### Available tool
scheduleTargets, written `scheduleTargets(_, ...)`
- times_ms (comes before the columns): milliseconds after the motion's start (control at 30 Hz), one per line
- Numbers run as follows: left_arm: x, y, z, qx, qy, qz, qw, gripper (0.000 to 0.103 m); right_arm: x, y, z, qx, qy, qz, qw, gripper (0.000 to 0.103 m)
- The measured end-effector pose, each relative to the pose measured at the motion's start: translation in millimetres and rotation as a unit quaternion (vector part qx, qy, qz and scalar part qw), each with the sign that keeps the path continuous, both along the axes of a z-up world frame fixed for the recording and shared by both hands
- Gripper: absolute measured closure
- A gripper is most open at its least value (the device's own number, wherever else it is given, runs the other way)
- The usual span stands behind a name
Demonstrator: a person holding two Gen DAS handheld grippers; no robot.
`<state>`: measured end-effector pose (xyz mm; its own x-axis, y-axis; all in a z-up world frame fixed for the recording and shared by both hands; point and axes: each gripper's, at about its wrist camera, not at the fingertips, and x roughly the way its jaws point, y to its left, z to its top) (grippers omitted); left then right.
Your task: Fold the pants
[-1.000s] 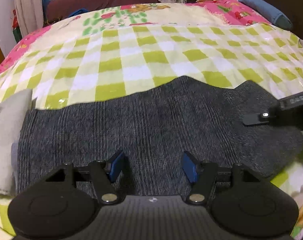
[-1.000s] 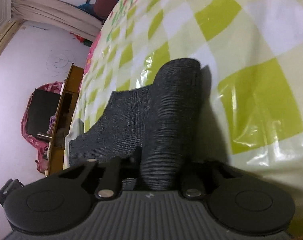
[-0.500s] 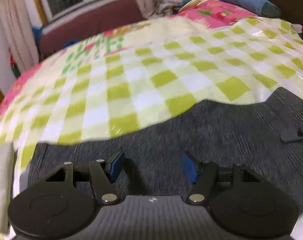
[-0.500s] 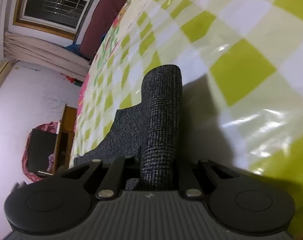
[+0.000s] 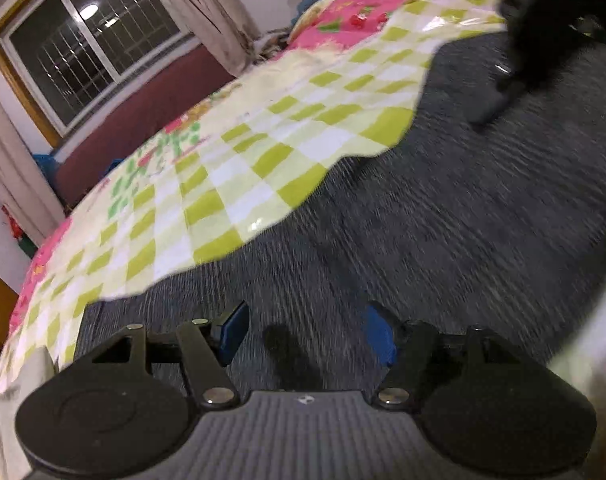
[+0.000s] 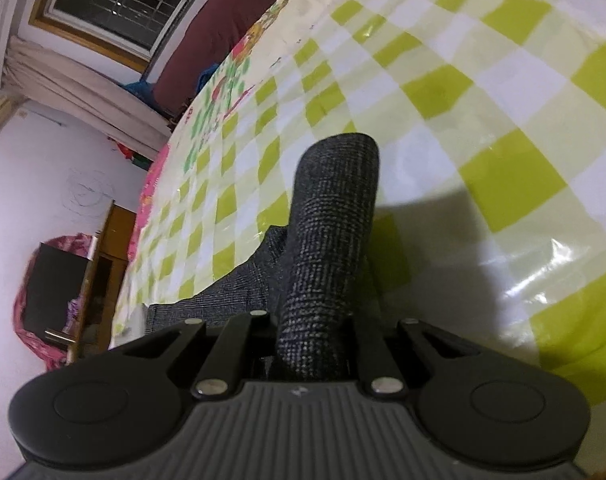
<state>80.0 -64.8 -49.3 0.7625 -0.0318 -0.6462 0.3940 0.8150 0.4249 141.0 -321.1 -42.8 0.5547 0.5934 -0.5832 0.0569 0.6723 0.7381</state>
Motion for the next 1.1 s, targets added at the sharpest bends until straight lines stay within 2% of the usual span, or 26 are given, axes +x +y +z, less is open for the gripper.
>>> scheduleTargets(133,-12,20,8,-0.010,0.022,0.001,0.9997,0.025,1,20,26,-0.039,-0.015,0.016,0.999,0.091)
scheduleTargets(367,-20,64,27,-0.105,0.055,0.048,0.9918,0.025,9,99,73,-0.121,-0.058,0.080,0.988,0.090)
scheduleTargets(467,-27,88,33,-0.127,0.048,0.075,0.9879,0.025,17,142,80,-0.136,-0.064,0.114,0.982,0.090)
scheduleTargets(667,-37,136,39,-0.136,0.006,0.149,0.9794,0.025,32,230,70,-0.170,-0.045,0.173,0.969,0.089)
scheduleTargets(767,-29,157,34,-0.164,0.021,0.186,0.9686,0.024,35,268,64,-0.188,-0.040,0.197,0.961,0.089)
scheduleTargets(967,-8,187,19,-0.255,0.091,0.216,0.9382,0.024,41,313,60,-0.232,-0.023,0.199,0.952,0.089)
scheduleTargets(1033,-9,193,19,-0.278,0.093,0.218,0.9308,0.024,44,322,56,-0.238,-0.012,0.196,0.951,0.086)
scheduleTargets(1100,-14,196,21,-0.292,0.084,0.216,0.9279,0.024,46,334,50,-0.245,-0.007,0.195,0.950,0.080)
